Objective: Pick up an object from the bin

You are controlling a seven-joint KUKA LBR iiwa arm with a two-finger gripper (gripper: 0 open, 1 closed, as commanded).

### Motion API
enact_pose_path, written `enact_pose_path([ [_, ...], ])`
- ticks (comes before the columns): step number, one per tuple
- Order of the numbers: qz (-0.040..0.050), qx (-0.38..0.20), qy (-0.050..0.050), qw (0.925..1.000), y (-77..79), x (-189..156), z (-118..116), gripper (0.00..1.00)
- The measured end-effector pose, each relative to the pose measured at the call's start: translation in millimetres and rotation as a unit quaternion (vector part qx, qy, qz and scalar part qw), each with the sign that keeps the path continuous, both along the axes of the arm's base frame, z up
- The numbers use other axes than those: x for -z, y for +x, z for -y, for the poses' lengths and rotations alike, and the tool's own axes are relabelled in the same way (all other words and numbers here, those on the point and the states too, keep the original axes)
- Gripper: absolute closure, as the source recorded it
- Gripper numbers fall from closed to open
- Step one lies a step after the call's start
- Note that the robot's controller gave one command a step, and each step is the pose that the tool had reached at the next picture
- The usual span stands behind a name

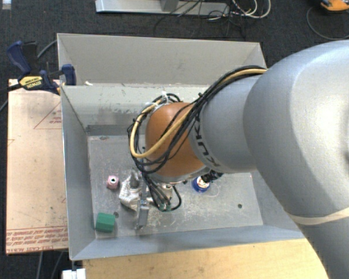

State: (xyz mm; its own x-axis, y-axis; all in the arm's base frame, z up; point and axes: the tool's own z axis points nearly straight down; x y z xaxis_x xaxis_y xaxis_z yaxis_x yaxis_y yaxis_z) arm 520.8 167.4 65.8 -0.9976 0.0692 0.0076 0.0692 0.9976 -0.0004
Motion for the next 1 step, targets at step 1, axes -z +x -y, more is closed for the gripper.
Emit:
enact_pose_path([
  [1, 0.0054, -0.087, 0.002, 0.9962, 4.2, -4.0, 4.0, 0.0],
])
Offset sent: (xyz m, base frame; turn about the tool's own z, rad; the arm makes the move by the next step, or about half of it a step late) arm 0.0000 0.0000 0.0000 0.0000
